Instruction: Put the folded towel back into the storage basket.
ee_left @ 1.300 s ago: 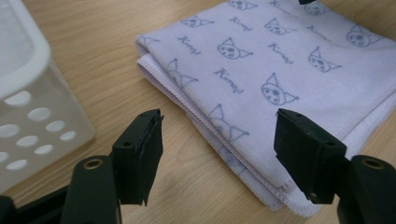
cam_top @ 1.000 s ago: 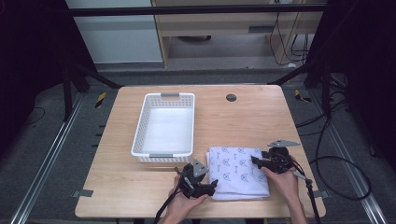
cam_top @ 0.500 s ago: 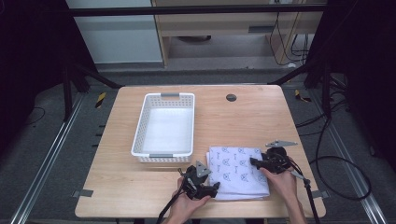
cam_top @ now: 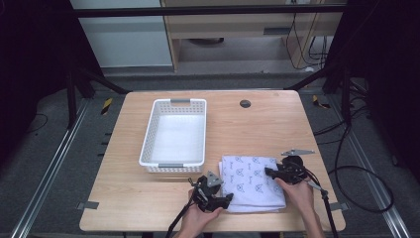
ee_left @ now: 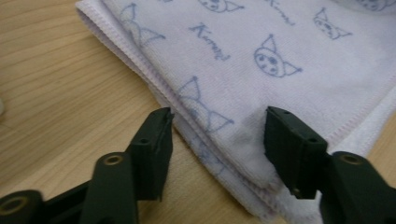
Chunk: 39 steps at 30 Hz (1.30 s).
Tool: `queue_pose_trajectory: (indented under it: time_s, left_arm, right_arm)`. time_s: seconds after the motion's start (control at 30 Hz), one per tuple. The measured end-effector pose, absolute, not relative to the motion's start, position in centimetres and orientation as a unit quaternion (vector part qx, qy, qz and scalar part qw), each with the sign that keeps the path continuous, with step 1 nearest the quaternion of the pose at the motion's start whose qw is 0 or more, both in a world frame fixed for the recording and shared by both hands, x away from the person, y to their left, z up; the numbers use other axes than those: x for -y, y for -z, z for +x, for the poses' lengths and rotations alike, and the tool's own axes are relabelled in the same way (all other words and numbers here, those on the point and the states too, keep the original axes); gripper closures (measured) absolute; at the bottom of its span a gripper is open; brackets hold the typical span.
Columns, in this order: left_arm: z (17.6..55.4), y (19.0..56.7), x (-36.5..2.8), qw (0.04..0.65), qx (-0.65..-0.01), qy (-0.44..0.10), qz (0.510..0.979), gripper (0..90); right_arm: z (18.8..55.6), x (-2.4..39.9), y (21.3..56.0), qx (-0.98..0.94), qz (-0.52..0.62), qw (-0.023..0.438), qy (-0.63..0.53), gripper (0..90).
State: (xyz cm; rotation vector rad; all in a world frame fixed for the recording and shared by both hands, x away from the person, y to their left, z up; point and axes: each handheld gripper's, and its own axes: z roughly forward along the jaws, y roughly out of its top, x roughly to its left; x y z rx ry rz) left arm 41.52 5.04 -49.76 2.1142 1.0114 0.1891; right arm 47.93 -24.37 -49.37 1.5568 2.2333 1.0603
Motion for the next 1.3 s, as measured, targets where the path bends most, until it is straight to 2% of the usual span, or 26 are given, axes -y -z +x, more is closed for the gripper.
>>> queue_pose_trajectory:
  time_s: [0.03,0.2,0.37,0.63,0.93,1.3]
  left_arm:
    - [41.5,49.8,-5.0,0.385,-0.397,-0.074,0.83,49.2]
    - [41.6,49.8,-5.1,0.388,-0.397,-0.062,0.83,53.3]
    - [41.8,49.8,-5.4,0.398,-0.396,-0.037,0.827,63.3]
    - [41.7,49.6,-5.7,0.409,-0.389,-0.045,0.824,74.5]
    - [41.6,48.8,-6.3,0.423,-0.384,-0.042,0.82,77.1]
    - [41.1,46.0,-7.6,0.447,-0.369,-0.068,0.812,77.4]
  right_arm:
    - [47.9,24.4,49.4,-0.76,0.53,0.11,-0.361,53.5]
    - [48.0,24.4,49.4,-0.754,0.536,0.096,-0.367,59.3]
    - [48.0,24.6,49.4,-0.745,0.545,0.077,-0.376,66.9]
    - [47.9,24.5,48.9,-0.747,0.542,0.087,-0.375,72.9]
    - [47.3,24.5,47.5,-0.747,0.528,0.097,-0.393,73.3]
    - [46.0,24.0,45.2,-0.732,0.51,0.114,-0.438,73.3]
